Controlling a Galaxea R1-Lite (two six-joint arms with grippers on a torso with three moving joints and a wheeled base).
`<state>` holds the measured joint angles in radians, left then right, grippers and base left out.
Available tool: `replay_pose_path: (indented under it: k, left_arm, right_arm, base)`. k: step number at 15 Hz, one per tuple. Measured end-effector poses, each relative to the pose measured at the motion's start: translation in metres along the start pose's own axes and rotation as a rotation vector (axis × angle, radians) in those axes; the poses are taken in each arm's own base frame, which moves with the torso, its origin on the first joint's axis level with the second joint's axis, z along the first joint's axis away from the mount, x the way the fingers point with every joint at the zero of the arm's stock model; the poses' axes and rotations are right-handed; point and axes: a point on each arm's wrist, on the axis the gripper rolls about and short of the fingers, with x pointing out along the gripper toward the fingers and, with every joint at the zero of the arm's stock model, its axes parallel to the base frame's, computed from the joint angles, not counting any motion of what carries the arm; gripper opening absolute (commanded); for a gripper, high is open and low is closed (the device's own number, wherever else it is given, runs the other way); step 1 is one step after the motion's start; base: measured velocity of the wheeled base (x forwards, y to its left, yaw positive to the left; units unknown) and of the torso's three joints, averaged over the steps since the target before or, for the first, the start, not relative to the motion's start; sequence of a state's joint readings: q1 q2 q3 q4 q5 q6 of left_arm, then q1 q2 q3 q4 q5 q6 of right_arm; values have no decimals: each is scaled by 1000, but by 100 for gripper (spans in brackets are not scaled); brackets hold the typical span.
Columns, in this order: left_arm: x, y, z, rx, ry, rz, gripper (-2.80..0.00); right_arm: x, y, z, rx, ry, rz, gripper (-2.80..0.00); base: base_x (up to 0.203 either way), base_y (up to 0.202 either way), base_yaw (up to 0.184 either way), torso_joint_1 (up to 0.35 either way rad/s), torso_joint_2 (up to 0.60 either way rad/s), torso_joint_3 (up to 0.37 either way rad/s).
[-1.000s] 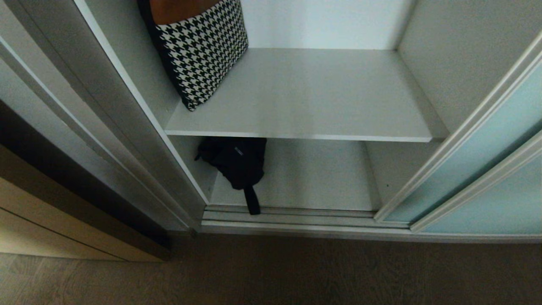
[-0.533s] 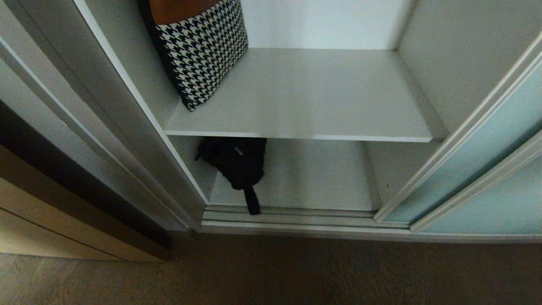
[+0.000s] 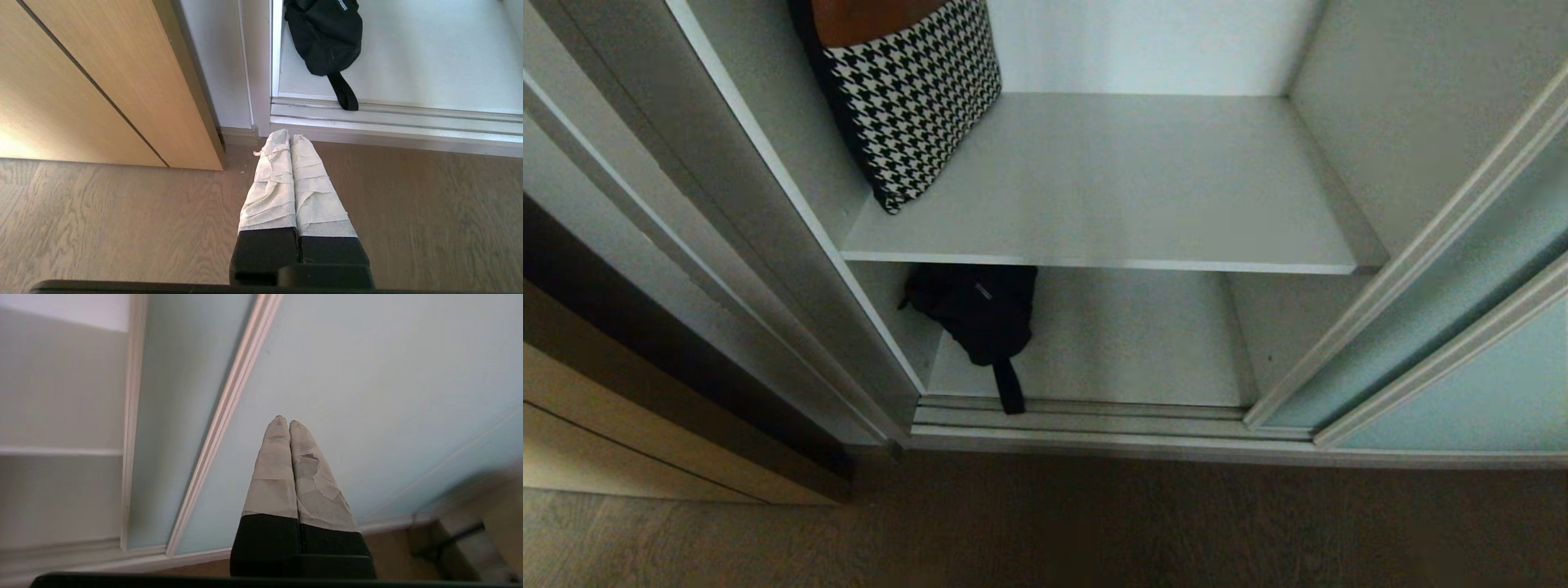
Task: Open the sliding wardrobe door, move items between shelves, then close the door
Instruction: Close the door
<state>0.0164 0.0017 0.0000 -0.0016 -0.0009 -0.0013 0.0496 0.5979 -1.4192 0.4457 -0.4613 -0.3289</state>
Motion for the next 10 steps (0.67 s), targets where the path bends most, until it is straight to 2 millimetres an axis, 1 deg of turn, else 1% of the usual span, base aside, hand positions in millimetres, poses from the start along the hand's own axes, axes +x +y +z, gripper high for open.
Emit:
replay_pose_path:
  k: [2,5,7,10]
  left_arm:
    - [0,0,0,0,0,0,-280]
    - [0,0,0,0,0,0,-280]
    - [0,0,0,0,0,0,-280]
    - [0,0,0,0,0,0,-280]
  right_arm:
    - [-3,15,6,19,7,-86,-280]
    - [1,35,13,48,26,-256,-280]
    - [8,39,13,76,48,-383,-280]
    - [16,37,10,61,100,-590,-280]
  base:
    - [0,0,0,0,0,0]
    - [0,0,0,0,0,0]
    - [0,0,0,0,0,0]
    - [0,0,0,0,0,0]
